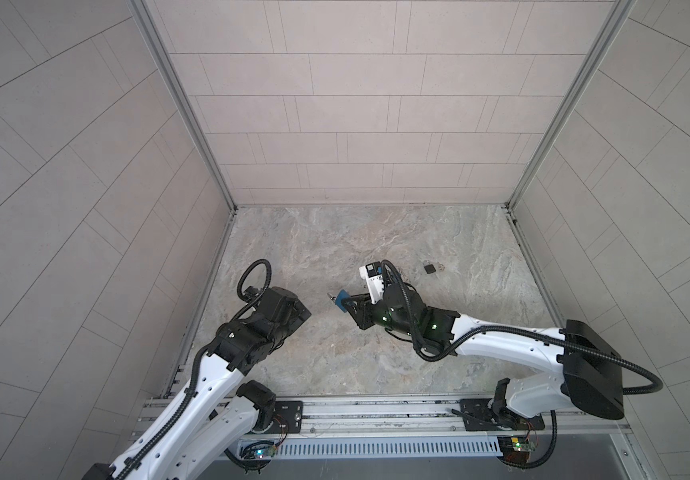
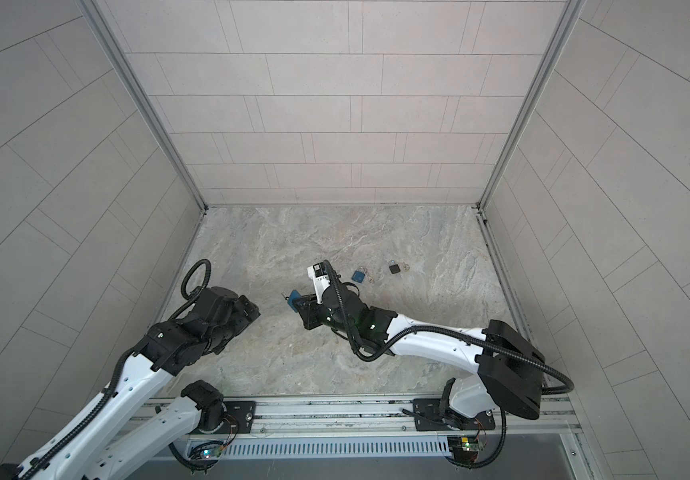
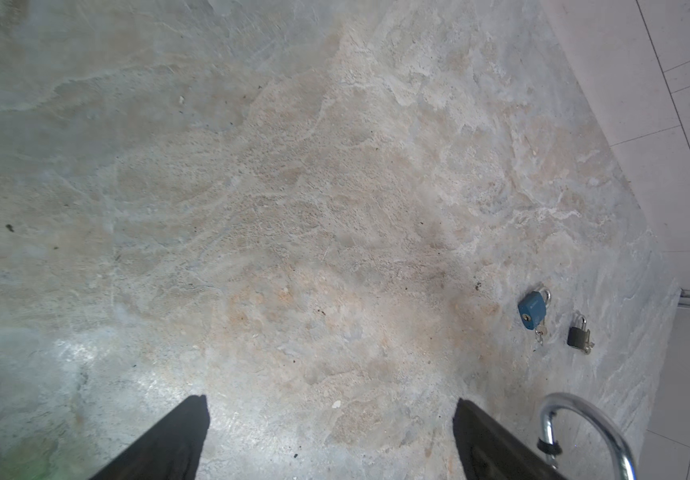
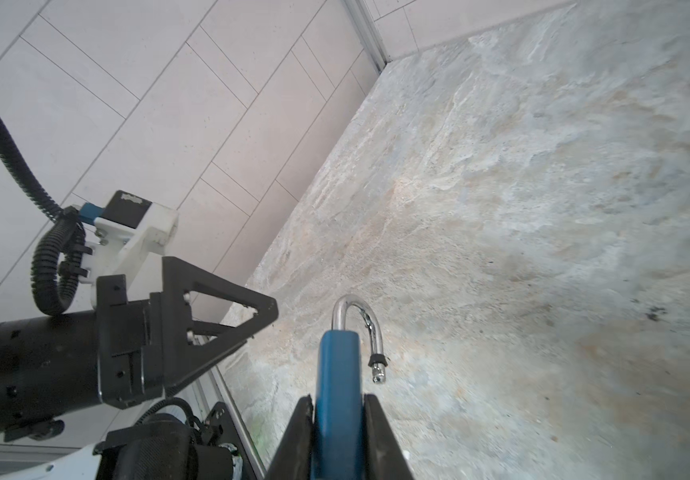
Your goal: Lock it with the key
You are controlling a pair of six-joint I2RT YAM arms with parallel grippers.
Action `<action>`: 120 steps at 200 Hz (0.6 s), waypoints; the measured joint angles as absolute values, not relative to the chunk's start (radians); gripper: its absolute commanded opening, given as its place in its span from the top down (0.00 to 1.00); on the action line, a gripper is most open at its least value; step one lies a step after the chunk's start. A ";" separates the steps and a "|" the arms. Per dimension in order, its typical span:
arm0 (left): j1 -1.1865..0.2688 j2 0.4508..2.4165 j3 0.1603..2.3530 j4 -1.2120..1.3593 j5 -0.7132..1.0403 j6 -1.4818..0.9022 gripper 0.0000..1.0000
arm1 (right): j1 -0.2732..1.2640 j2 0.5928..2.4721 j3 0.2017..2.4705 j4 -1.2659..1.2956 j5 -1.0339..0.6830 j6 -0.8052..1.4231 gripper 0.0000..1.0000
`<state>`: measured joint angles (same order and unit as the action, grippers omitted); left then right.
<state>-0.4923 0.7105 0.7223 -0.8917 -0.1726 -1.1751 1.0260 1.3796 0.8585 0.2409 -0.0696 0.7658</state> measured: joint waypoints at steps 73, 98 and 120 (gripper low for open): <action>-0.426 0.626 0.527 -0.754 -0.014 -1.176 0.00 | 0.981 1.213 0.771 0.053 -0.078 0.702 1.00; -0.426 0.503 0.449 -0.679 0.028 -1.209 0.00 | 0.944 1.207 0.732 0.055 -0.117 0.708 1.00; -0.426 0.426 0.412 -0.618 0.057 -1.247 0.00 | 0.914 1.227 0.719 0.055 -0.163 0.715 1.00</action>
<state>-0.4255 0.4263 0.4122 -0.6178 0.0574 -1.2472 0.9138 1.2266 0.7189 0.0551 -0.1627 0.7155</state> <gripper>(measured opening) 0.999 0.196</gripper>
